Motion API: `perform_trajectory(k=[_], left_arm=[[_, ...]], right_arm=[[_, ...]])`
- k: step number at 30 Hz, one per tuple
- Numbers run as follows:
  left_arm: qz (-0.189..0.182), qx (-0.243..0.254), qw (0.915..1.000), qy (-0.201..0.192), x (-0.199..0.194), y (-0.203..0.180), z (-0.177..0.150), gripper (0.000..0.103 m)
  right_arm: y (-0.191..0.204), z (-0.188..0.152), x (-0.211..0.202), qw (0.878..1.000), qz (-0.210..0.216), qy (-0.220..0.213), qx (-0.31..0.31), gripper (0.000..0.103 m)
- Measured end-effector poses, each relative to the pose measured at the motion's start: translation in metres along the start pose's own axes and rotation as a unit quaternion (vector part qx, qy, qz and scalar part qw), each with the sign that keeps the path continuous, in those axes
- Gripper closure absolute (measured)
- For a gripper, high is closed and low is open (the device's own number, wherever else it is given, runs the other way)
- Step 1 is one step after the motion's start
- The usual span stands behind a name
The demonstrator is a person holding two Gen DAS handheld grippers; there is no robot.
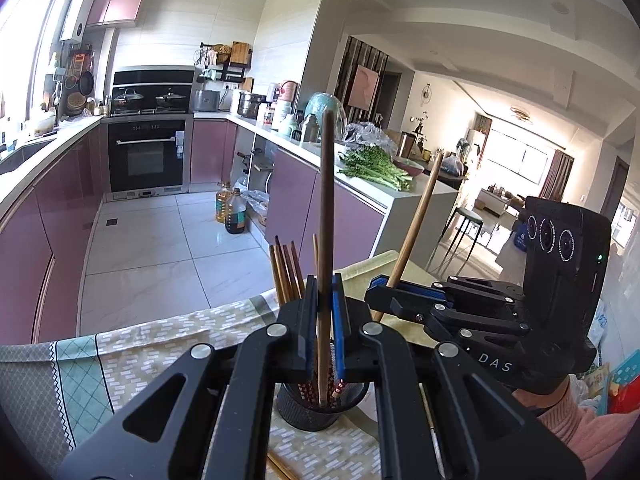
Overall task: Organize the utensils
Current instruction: 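Lower the chopsticks into the mesh cup and open both tools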
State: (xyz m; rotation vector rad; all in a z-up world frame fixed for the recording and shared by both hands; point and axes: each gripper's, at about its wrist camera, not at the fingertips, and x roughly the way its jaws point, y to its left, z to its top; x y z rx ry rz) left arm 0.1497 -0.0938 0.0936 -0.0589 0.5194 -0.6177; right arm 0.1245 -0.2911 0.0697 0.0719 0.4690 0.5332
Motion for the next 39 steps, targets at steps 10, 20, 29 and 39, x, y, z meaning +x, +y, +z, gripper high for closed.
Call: perform_trajectory(k=[10,20,29,39], left_arm=[[0.014,0.019,0.9989,0.04,0.019,-0.004,-0.011,0.096],[0.011,0.044,0.9948,0.091,0.037,-0.008,-0.022,0.096],[0.012,0.025,0.9925,0.119,0.058,0.007,-0.024,0.095],[0.021,0.004,0.9931,0.115,0.073,0.02,-0.023,0.085]], right_arm=[[0.0,-0.01,0.019,1.0,-0.009,0.026,0.004,0.097],[-0.002,-0.023,0.04,0.998,-0.006,0.063,0.008,0.097],[-0.006,-0.032,0.059,0.995,-0.011,0.094,0.016,0.097],[-0.017,-0.035,0.068,0.995,-0.016,0.096,0.037,0.096]])
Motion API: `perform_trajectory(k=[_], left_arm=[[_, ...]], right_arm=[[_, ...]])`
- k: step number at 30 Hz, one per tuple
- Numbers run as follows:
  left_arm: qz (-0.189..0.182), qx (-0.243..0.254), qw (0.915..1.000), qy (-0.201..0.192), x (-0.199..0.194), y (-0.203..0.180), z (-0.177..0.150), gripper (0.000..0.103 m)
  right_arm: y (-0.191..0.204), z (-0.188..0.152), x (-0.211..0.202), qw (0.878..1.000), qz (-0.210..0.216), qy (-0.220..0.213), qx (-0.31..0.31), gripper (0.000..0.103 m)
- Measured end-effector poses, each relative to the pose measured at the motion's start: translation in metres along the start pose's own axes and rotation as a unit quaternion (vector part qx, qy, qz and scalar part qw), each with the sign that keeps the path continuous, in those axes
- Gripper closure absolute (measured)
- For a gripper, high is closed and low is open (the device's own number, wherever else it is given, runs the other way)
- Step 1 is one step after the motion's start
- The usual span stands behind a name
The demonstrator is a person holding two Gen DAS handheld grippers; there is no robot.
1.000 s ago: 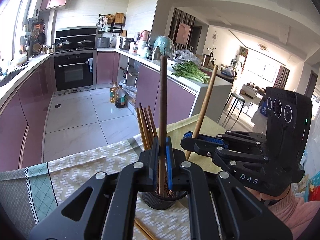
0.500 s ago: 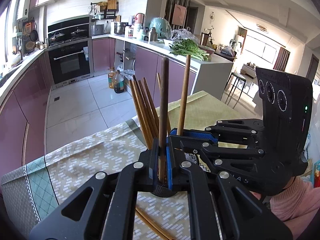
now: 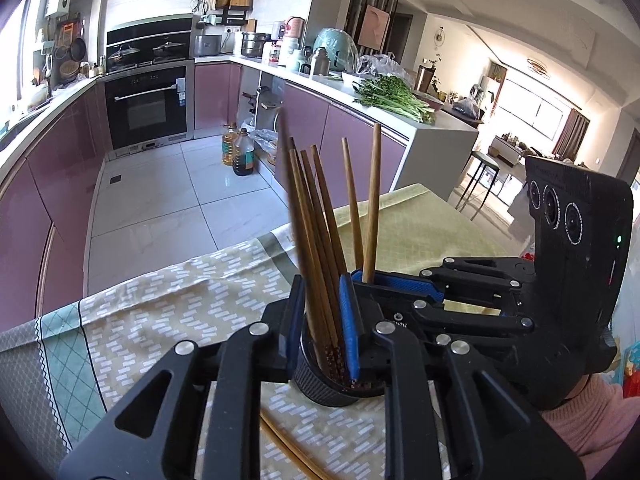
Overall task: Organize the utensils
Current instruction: 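Lower the chopsticks into the mesh cup and open both tools, then move both open tools back over the last two chopsticks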
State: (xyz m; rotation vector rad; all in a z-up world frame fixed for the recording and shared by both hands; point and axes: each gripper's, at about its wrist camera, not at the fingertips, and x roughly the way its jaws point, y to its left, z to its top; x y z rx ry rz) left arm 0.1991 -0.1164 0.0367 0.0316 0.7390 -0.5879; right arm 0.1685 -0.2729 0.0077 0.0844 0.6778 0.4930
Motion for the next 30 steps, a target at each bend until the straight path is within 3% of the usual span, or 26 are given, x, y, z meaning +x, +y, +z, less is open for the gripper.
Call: perform_trajectory(k=[7,12,16,18,23,30], left_arm=[[0.021,-0.008,0.9994,-0.025,-0.013,0.006,-0.013,0.08],[0.038,-0.005,0.9983,-0.045,-0.034,0.009,-0.033,0.068],[0.059,0.009,0.997,-0.048,-0.048,0.011,-0.059,0.063],[0.072,0.006,0.9963,-0.047,-0.054,0.016,-0.071,0.053],[0.098,-0.022,0.9944,-0.033,-0.06,0.032,-0.112,0.036],[0.119,-0.053,0.9915,0.002,-0.045,0.038,-0.157,0.035]], right_arm=[[-0.002,-0.004,-0.008,1.0,0.001,-0.005,0.003,0.095],[0.01,-0.01,-0.025,0.999,0.022,-0.019,-0.018,0.093],[0.025,-0.024,-0.045,0.997,0.052,-0.023,-0.05,0.081],[0.033,-0.034,-0.05,0.995,0.071,-0.018,-0.061,0.073],[0.047,-0.066,-0.031,0.993,0.097,0.036,-0.059,0.071],[0.048,-0.103,0.018,0.988,0.101,0.118,-0.014,0.071]])
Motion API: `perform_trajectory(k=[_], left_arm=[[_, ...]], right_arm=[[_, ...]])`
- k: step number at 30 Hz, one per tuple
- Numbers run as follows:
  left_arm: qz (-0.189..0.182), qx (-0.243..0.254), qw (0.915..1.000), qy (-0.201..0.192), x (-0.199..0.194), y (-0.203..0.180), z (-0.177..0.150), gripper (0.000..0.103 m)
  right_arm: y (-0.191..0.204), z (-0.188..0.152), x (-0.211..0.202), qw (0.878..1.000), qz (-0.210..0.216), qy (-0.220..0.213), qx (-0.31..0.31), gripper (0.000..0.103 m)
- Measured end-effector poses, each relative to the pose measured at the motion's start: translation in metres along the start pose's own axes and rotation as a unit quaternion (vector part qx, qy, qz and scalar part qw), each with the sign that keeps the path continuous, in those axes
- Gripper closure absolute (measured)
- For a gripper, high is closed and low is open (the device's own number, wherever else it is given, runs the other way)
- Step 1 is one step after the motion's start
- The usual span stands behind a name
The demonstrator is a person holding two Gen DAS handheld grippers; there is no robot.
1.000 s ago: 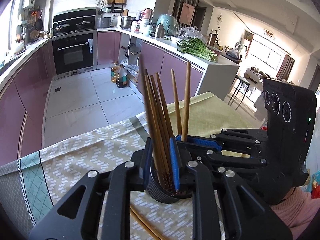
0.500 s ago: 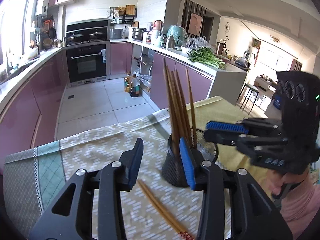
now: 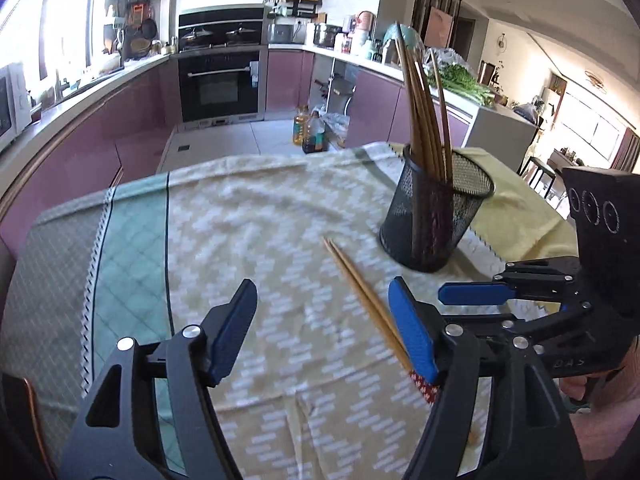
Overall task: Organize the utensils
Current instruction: 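Move both open tools back over the last two chopsticks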
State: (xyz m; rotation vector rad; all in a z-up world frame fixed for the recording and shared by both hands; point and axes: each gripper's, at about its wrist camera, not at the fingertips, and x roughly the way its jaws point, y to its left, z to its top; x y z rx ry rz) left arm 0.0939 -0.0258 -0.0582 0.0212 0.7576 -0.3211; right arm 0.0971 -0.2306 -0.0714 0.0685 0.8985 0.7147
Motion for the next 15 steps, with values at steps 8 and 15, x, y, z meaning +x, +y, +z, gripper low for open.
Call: perform_trajectory(k=[8,15], left_arm=[[0.007,-0.021,0.9995,0.021,0.01,-0.001,-0.02,0.035],[0.017,-0.024,0.9991,0.029,0.014,-0.001,-0.026,0.035]], right_arm=[[0.008,-0.009,0.017,0.999,-0.026,0.019,-0.006,0.071],[0.014,-0.016,0.021,0.999,-0.048,0.018,-0.016,0.072]])
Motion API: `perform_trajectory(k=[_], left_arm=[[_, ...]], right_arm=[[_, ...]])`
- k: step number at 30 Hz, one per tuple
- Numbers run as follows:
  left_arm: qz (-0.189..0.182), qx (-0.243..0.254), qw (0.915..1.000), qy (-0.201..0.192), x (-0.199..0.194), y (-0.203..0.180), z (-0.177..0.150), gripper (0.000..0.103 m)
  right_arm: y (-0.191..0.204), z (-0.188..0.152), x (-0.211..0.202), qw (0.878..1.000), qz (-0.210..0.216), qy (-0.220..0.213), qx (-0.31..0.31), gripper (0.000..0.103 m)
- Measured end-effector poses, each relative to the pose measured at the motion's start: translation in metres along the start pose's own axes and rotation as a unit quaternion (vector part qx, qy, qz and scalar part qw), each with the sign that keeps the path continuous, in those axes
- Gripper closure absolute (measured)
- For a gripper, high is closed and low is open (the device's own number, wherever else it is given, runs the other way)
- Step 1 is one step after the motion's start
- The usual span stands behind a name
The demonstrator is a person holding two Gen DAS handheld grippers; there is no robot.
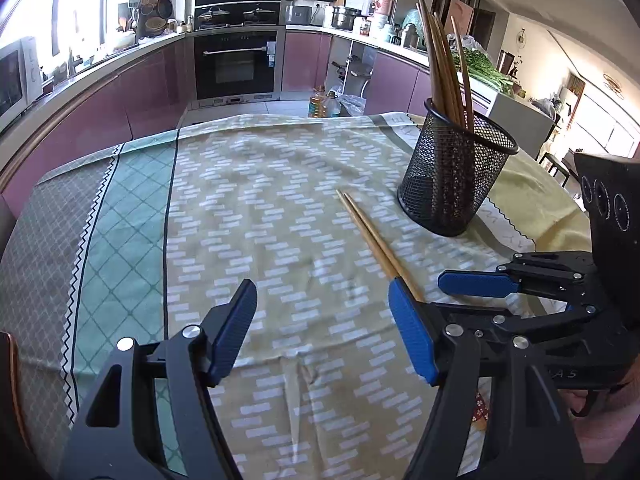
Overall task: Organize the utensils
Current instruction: 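Move both open tools back over the last two chopsticks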
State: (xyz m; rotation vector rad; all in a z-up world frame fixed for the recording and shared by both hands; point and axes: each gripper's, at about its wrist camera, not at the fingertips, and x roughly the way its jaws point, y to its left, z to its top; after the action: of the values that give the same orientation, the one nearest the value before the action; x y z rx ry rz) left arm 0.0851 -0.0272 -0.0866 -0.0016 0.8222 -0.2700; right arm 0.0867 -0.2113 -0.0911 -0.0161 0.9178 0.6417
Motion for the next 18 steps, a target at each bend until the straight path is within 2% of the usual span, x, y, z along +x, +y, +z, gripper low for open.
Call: perform_trajectory(k=[8,18], left_arm=[[-0.001,0.001,1.0,0.001,0.0006,-0.0014,-0.0011,0.035],[-0.002,0.0,1.0,0.002,0.0009,-0.0012,-0.0016,0.035]], right_arm=[[0.0043,0.0015,0.0009,1.0,-0.025,0.0,-0.011,0.072],[0.0026,0.0013,0.0001,1.0,-0.028,0.005,-0.006,0.074]])
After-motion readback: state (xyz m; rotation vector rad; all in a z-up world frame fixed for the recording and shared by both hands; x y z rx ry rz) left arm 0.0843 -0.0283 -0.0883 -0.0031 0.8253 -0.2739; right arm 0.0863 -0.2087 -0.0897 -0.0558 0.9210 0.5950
